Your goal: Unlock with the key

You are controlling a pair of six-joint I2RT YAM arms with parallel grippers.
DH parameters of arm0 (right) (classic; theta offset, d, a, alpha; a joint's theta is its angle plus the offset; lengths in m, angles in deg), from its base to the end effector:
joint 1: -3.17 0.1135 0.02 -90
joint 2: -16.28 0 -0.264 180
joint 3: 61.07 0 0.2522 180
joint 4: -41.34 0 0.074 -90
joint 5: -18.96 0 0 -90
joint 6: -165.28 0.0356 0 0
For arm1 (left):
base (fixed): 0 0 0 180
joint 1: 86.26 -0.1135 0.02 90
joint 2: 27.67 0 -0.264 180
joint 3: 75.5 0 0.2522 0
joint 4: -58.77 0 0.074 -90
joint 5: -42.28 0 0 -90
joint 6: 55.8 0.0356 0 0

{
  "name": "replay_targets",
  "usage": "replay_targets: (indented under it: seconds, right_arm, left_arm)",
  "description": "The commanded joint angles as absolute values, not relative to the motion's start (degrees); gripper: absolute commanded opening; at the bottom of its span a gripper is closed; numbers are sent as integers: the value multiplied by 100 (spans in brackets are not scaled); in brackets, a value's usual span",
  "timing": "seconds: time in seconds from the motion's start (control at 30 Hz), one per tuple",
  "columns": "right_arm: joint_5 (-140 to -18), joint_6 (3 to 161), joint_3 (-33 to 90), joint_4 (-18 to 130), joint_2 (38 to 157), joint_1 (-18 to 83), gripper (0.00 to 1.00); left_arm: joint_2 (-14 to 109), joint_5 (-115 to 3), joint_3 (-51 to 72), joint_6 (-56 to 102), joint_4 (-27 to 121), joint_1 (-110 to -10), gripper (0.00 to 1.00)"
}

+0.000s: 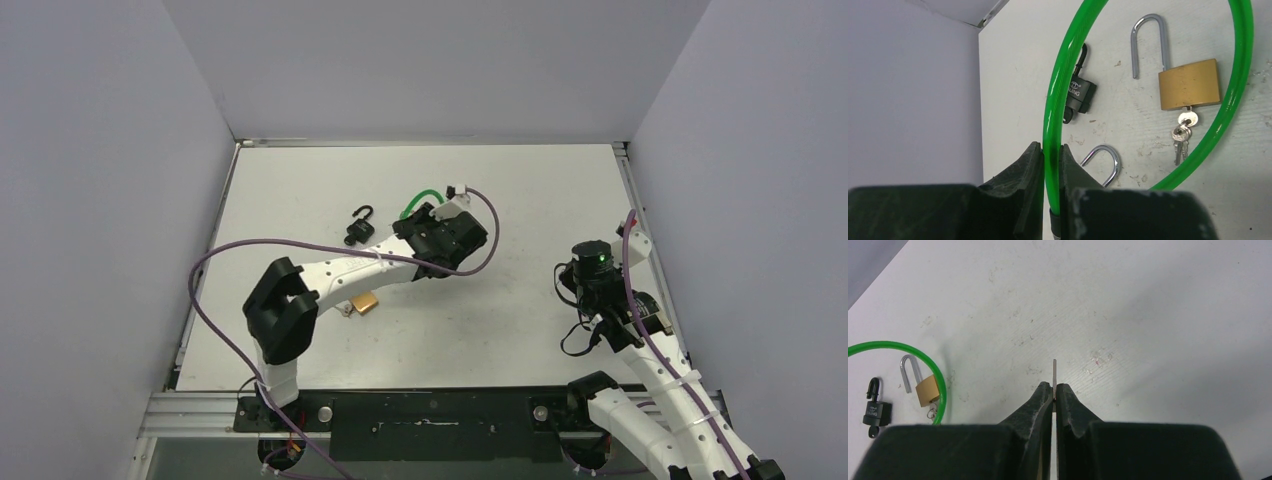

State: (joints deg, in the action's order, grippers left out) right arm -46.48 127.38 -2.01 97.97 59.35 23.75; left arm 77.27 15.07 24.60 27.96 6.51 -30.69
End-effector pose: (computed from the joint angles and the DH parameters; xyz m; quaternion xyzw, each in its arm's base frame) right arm 0.1459 0.0390 0.2940 0.3266 0.8304 0.0861 0.4432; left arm 0.2457 -0.3025 0.2715 0.2076 0.8055 0.3045 0.4640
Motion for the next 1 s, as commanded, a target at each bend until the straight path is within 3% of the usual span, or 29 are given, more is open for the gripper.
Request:
replay_targets:
  seconds: [0.0, 0.67, 0.97]
  right_arm:
    - [-4605, 12643, -169, 9555, 5938, 2340, 0]
    - [-4656, 12644, -46, 9642, 5842, 2330, 0]
    - [-5962, 12198, -357, 9080, 6223, 2282, 0]
  left_arm:
    - [8187, 2169, 2847, 2871, 628, -2733, 0]
    - [9088, 1946, 3695, 1947, -432, -1499, 3]
    - [8690, 854, 3469, 1739, -199, -1777, 0]
